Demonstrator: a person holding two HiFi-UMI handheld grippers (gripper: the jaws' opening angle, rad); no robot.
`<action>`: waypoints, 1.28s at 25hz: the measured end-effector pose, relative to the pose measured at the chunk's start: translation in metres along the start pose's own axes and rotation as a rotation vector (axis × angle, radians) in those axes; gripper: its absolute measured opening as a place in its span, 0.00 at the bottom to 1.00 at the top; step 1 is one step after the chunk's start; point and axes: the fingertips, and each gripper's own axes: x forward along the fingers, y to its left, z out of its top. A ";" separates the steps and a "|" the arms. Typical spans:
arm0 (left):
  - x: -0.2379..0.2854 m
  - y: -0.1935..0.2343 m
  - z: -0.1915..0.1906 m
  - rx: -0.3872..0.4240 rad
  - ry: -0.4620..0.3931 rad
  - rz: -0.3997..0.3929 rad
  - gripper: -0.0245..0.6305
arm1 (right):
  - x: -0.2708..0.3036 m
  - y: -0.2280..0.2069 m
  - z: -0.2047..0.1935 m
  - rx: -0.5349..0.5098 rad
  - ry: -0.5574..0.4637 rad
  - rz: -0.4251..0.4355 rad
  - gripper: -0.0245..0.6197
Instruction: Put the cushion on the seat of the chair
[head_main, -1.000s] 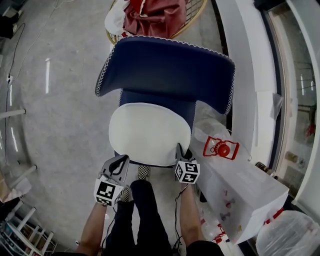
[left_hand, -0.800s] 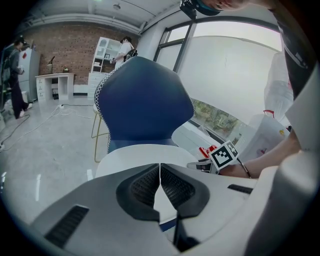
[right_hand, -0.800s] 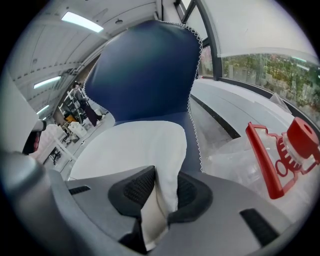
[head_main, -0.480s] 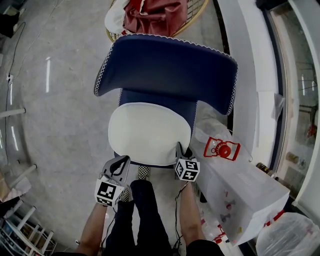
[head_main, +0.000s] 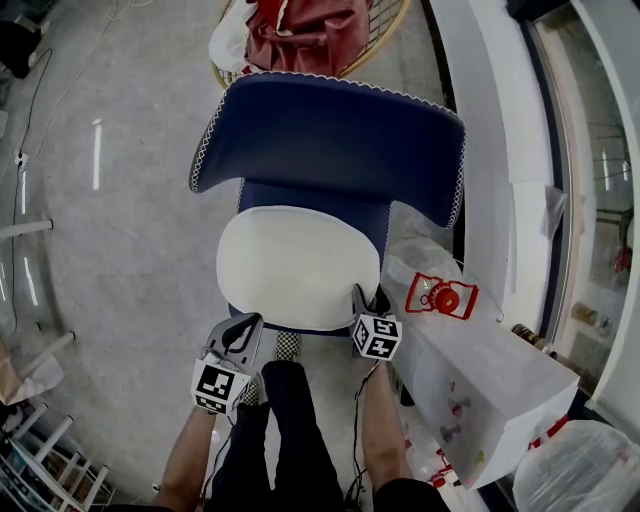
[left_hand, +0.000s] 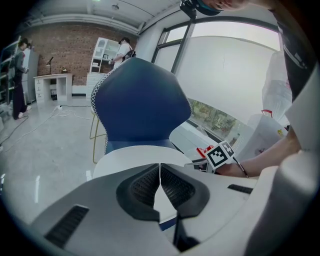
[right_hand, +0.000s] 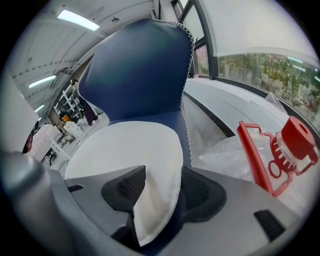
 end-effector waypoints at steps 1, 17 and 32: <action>-0.001 -0.001 0.001 0.002 -0.002 -0.001 0.07 | -0.001 -0.001 0.002 -0.013 0.002 -0.005 0.38; -0.046 -0.025 0.034 0.034 -0.074 0.009 0.07 | -0.068 0.014 0.035 -0.083 -0.077 -0.001 0.39; -0.115 -0.056 0.077 0.110 -0.180 -0.010 0.07 | -0.175 0.071 0.070 -0.109 -0.224 0.018 0.29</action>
